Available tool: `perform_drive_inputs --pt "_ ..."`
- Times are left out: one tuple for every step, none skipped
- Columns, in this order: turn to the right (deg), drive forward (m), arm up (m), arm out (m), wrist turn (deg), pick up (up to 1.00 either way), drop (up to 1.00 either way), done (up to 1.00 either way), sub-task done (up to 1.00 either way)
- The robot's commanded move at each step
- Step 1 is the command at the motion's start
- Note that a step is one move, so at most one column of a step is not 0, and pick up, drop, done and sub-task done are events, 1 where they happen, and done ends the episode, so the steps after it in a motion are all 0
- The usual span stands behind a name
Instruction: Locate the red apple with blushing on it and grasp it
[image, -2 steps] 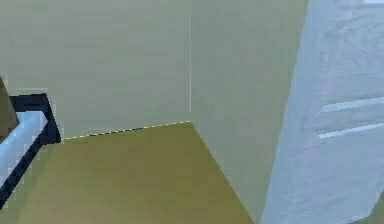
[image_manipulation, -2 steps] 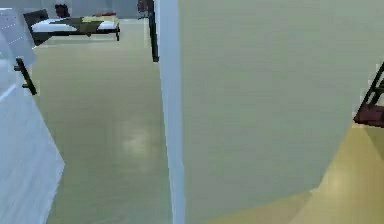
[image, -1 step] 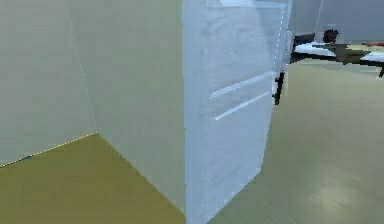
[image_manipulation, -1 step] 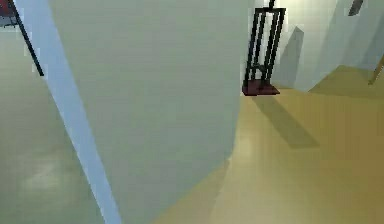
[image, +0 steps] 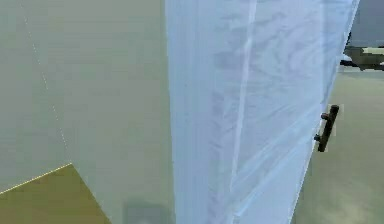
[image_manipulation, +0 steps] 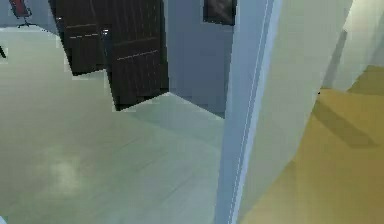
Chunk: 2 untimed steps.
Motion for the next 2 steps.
perform_drive_inputs --pt "45.0 0.0 0.0 0.0 0.0 0.0 0.0 0.0 0.0" --pt "12.0 0.0 0.0 0.0 0.0 0.0 0.0 0.0 0.0"
